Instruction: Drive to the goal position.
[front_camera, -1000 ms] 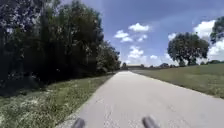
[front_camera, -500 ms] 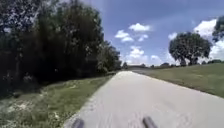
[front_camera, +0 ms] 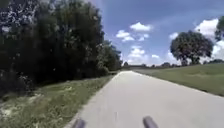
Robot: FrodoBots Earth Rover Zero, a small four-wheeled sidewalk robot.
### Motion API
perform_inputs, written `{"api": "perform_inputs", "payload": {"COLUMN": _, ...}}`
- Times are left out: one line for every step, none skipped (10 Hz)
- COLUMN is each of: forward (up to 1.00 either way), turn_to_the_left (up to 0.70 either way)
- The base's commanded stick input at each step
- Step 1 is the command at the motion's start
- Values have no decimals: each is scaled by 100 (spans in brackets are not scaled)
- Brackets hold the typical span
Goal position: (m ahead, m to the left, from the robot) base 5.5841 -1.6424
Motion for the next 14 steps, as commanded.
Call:
{"api": "perform_inputs", "payload": {"forward": 70, "turn_to_the_left": 0}}
{"api": "perform_inputs", "payload": {"forward": 70, "turn_to_the_left": 0}}
{"api": "perform_inputs", "payload": {"forward": 70, "turn_to_the_left": 0}}
{"api": "perform_inputs", "payload": {"forward": 70, "turn_to_the_left": 0}}
{"api": "perform_inputs", "payload": {"forward": 70, "turn_to_the_left": 0}}
{"api": "perform_inputs", "payload": {"forward": 70, "turn_to_the_left": -11}}
{"api": "perform_inputs", "payload": {"forward": 70, "turn_to_the_left": -28}}
{"api": "perform_inputs", "payload": {"forward": 70, "turn_to_the_left": -35}}
{"api": "perform_inputs", "payload": {"forward": 70, "turn_to_the_left": -35}}
{"api": "perform_inputs", "payload": {"forward": 70, "turn_to_the_left": -35}}
{"api": "perform_inputs", "payload": {"forward": 70, "turn_to_the_left": -35}}
{"api": "perform_inputs", "payload": {"forward": 70, "turn_to_the_left": 0}}
{"api": "perform_inputs", "payload": {"forward": 70, "turn_to_the_left": 0}}
{"api": "perform_inputs", "payload": {"forward": 70, "turn_to_the_left": 0}}
